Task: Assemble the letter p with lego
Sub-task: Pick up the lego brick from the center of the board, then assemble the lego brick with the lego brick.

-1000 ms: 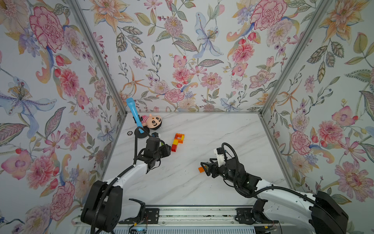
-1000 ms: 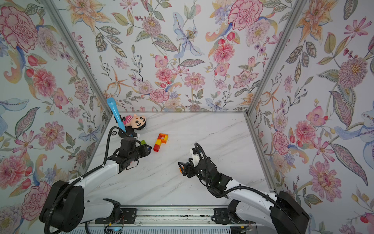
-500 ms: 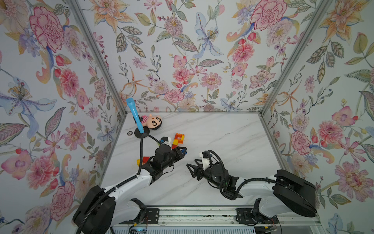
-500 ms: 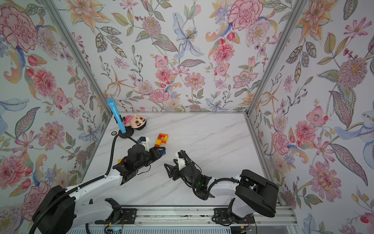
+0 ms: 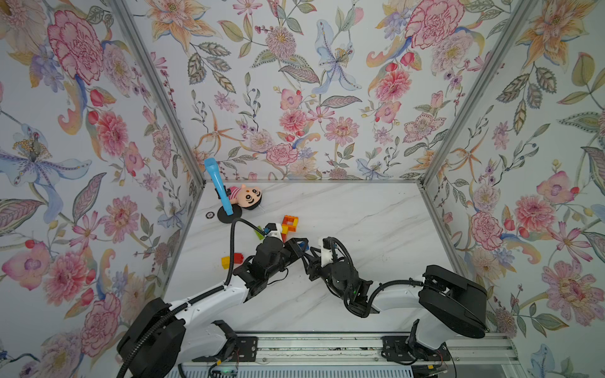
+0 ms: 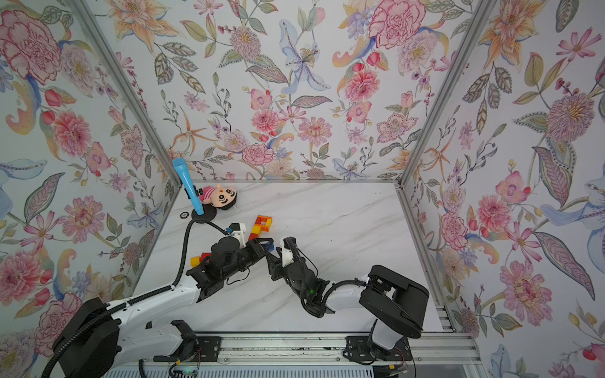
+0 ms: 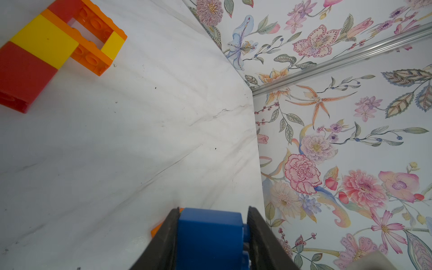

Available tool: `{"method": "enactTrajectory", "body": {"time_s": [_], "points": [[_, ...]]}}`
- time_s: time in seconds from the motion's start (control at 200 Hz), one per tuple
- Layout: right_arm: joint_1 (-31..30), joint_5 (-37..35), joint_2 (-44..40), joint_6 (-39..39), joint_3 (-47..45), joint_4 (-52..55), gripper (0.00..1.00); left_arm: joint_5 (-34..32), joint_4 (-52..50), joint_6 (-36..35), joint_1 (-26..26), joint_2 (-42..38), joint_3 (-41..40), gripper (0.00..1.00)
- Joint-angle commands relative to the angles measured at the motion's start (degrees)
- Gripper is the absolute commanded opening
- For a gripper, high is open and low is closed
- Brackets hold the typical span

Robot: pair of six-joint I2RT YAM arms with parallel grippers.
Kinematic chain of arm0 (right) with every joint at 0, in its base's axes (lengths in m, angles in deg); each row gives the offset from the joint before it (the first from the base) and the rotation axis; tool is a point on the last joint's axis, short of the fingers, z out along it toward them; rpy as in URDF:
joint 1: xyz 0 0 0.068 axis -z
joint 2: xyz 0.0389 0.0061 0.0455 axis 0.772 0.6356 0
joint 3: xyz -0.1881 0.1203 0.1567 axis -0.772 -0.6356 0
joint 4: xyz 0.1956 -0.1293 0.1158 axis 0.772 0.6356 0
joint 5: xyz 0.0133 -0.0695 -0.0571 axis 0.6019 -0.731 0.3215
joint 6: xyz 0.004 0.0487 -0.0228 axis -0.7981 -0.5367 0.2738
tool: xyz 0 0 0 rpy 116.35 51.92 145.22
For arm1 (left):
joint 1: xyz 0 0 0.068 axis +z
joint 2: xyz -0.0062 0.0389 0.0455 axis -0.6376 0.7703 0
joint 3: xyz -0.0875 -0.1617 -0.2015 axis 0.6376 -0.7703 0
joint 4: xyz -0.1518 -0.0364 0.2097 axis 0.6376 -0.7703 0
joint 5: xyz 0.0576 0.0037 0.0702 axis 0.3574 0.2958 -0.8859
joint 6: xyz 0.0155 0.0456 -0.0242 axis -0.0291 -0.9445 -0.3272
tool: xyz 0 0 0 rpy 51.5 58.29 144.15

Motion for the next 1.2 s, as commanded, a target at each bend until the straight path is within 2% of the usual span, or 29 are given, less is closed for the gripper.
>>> {"method": "enactTrajectory", "body": {"time_s": [0.0,0.16,0.27,0.37,0.51,0.611,0.711,0.771,0.841,0.916,1.061,1.196], "points": [[-0.50,-2.94,1.63,2.79,2.65,-2.40,0.46,-1.86,0.50,1.57,-0.94,-1.19,-1.19,0.29],[0.17,-3.45,3.31,3.41,4.35,-1.38,0.30,-2.58,0.30,1.83,-1.50,-1.01,-0.94,0.29],[0.63,-3.27,3.86,2.63,4.91,-1.07,0.25,-3.33,0.30,2.13,-1.81,-1.01,-1.11,0.29],[1.01,-2.27,4.17,1.36,5.98,-0.06,0.15,-3.74,1.62,2.89,-2.47,-0.60,-1.58,0.29],[0.93,-1.55,3.71,-0.34,7.02,2.61,0.00,-4.92,2.21,2.89,-3.02,-0.40,-1.84,0.35],[0.80,-0.70,2.93,-1.53,6.69,4.07,0.00,-5.45,2.38,2.27,-3.02,-0.57,-1.92,0.42],[0.67,0.06,1.02,-1.79,5.41,5.49,0.00,-6.39,0.77,0.21,-2.81,-1.40,-1.46,0.54],[0.71,-0.13,-0.75,-1.00,4.85,8.06,0.00,-7.22,-0.49,-1.62,-2.66,-2.60,-1.45,0.67],[1.06,0.10,-3.11,-0.39,3.87,11.67,0.00,-9.41,-3.60,-3.08,-2.28,-4.64,-1.47,0.88],[1.51,1.36,-6.27,0.63,2.37,14.69,0.00,-10.50,-4.81,-4.82,-1.54,-6.88,-2.42,0.99],[1.59,2.60,-11.82,3.44,0.10,21.97,0.00,-10.22,-3.90,-6.18,1.57,-10.01,-5.59,0.99],[1.70,4.51,-16.50,5.85,-2.73,28.20,0.00,-10.44,-7.05,-9.03,4.43,-12.02,-6.52,0.99]]}}
